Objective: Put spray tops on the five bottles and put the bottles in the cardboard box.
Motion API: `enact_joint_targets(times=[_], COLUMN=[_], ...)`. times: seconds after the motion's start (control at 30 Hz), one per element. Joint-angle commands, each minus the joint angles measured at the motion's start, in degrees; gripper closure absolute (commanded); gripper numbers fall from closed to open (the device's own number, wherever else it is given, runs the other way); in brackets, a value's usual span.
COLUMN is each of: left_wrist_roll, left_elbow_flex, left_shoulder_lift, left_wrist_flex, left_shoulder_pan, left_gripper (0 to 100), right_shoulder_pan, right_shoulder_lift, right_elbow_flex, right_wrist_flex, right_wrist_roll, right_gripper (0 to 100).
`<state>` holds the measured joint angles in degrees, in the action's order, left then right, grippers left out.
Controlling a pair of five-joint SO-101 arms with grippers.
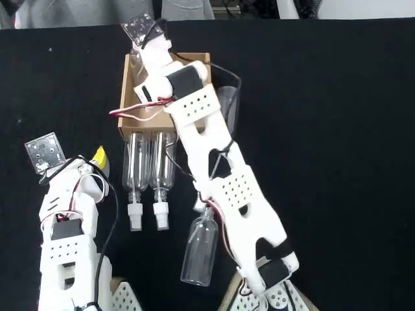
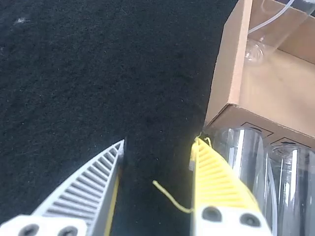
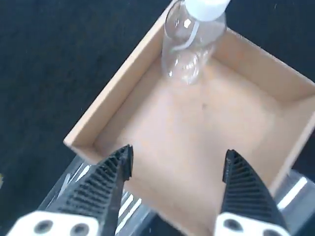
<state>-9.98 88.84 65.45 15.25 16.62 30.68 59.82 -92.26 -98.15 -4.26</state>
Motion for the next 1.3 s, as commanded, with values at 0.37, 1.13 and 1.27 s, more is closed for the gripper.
enact_joint_targets(times=[0.37,1.13,1.27], left_wrist_roll=[0.00,0.00,0.00], left_elbow_flex=[-1.10,-0.92,-0.92], left_shoulder_lift=[0.70,0.70,0.70], left_wrist_flex=[0.00,0.00,0.00], left_shoulder_pan=[1.71,1.71,1.71], left_gripper=[79,79,79], right_shoulder_pan=[-9.05,-17.76,-18.02], right_shoulder_lift=[-20.70,-47.16,-47.16], right_elbow_flex=[8.92,53.14,58.59], right_wrist_flex=[-3.16,0.53,5.89], right_wrist_roll=[-0.70,-0.35,-0.35], right_gripper=[74.7,74.4,74.4])
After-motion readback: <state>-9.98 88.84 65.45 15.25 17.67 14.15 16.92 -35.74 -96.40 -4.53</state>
